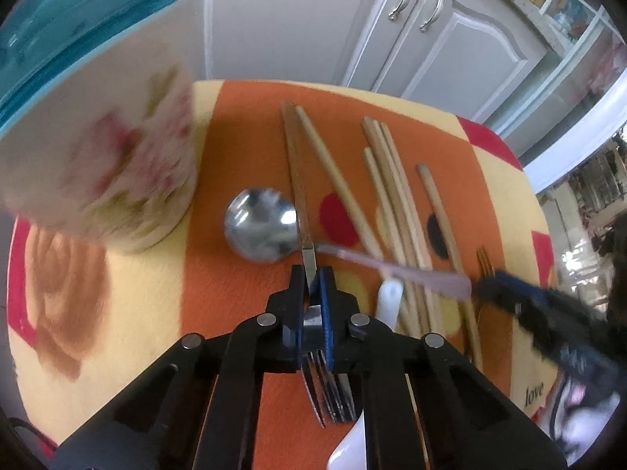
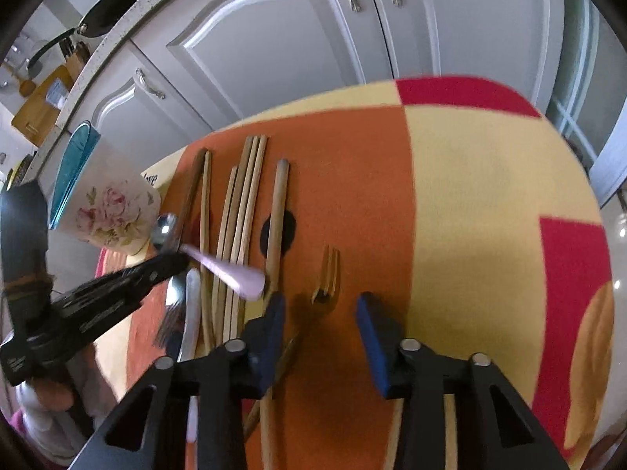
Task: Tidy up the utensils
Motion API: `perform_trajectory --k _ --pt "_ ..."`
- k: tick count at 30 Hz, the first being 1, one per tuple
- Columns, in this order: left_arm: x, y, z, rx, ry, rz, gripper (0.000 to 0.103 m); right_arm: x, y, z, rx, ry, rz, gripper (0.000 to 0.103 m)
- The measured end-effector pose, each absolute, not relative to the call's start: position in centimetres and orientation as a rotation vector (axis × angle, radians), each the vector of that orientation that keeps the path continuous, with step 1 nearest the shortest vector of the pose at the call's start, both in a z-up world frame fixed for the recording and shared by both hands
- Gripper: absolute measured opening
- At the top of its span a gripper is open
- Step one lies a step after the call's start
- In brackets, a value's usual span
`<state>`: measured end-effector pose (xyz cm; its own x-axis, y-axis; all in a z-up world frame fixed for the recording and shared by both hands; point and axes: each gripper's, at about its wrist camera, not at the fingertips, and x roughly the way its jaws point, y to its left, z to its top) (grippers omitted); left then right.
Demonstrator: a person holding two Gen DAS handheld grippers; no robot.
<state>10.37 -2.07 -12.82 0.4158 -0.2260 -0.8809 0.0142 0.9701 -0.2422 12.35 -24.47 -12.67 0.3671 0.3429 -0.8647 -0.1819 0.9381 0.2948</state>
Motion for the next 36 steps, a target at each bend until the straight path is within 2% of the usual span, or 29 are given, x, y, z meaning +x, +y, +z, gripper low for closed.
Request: perform_trajectory --k 6,17,19,21,23,31,32,33,36 --pt "6.7 -0.9 -12.3 -0.176 1.168 -0.192 0.004 12.3 -25.4 -12.8 0.173 1.146 0.363 0.009" --pt "-0.3 0.2 -12.1 -0.029 1.260 -0.283 0.005 9.7 -27.2 -12.7 0.179 1.199 0.424 0.009" --pt "0.1 0.4 -11.3 -0.024 1.220 -0.283 0.009 10.0 -27.5 -13.0 0.203 1.222 0.410 0.009" --pt "1.4 0.3 -10.4 -0.006 1.175 -0.269 0.029 10.3 -27.8 -13.1 0.219 1.228 0.394 0.009" --pt "3.0 -0.1 -9.8 -0.001 1.140 -0.272 0.033 10.5 -27.8 -13.2 0.233 1.229 0.386 0.009" --pt "8.5 -3.1 -12.9 0.167 1.197 -0.226 0.033 10.8 -27.9 -13.2 0.249 1.210 0.386 0.009" --pt "8.6 -3.0 -12.6 0.153 1.167 -0.227 0.028 10.8 -27.8 -13.1 0.236 1.197 0.388 0.009" --pt "8.8 -2.9 -12.7 0.150 1.182 -0.234 0.011 10.7 -27.7 -12.9 0.215 1.180 0.378 0.009" --pt "8.7 -1.6 -11.8 0.081 1.175 -0.253 0.009 10.2 -27.5 -11.5 0.204 1.126 0.396 0.004"
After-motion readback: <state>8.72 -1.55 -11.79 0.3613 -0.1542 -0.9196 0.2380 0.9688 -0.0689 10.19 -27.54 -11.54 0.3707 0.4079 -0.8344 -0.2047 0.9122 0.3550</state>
